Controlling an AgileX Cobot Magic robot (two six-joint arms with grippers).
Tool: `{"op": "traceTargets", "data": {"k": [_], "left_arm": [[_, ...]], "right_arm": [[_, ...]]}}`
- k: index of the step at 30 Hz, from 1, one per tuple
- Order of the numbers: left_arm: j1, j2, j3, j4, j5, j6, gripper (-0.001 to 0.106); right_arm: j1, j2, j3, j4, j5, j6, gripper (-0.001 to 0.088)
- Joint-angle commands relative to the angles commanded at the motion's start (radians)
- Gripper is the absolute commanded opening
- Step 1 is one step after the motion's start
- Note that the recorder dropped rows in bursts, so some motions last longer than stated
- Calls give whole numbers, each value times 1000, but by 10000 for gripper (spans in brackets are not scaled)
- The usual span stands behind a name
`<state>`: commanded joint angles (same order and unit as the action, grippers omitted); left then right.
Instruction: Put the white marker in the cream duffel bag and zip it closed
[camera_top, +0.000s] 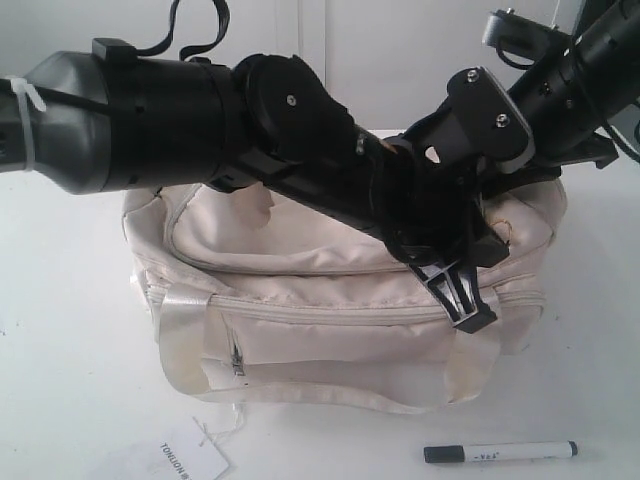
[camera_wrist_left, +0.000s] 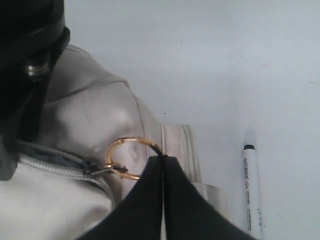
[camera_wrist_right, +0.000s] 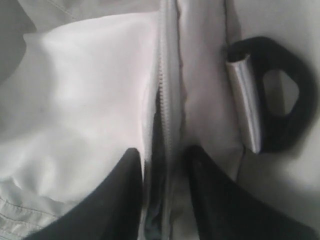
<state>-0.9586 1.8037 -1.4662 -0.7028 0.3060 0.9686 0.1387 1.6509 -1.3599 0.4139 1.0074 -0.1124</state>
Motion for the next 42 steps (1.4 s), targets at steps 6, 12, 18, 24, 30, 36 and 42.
{"op": "traceTargets", "data": {"k": [6,12,18,24,30,36,42], "left_arm": [[0,0,0,0,0,0,0],[0,0,0,0,15,0,0],[0,0,0,0,39,0,0],[0,0,0,0,52,0,0],[0,2,0,0,89,0,0],[0,2,2,92,213,0,0],[0,2,2,218,299,0,0]], "right_arm": [[0,-19,-6,3,-49,-5,0],[0,-32,-6,22,-85,-5,0],[0,-43,-6,29,-119,-5,0],[0,-51,-6,37,-135,-5,0],[0,-69,-6,37,-153,-7,0],[0,-94,-6,37,-160,-7,0],[0,-95,-6,37,-157,-7,0]]}}
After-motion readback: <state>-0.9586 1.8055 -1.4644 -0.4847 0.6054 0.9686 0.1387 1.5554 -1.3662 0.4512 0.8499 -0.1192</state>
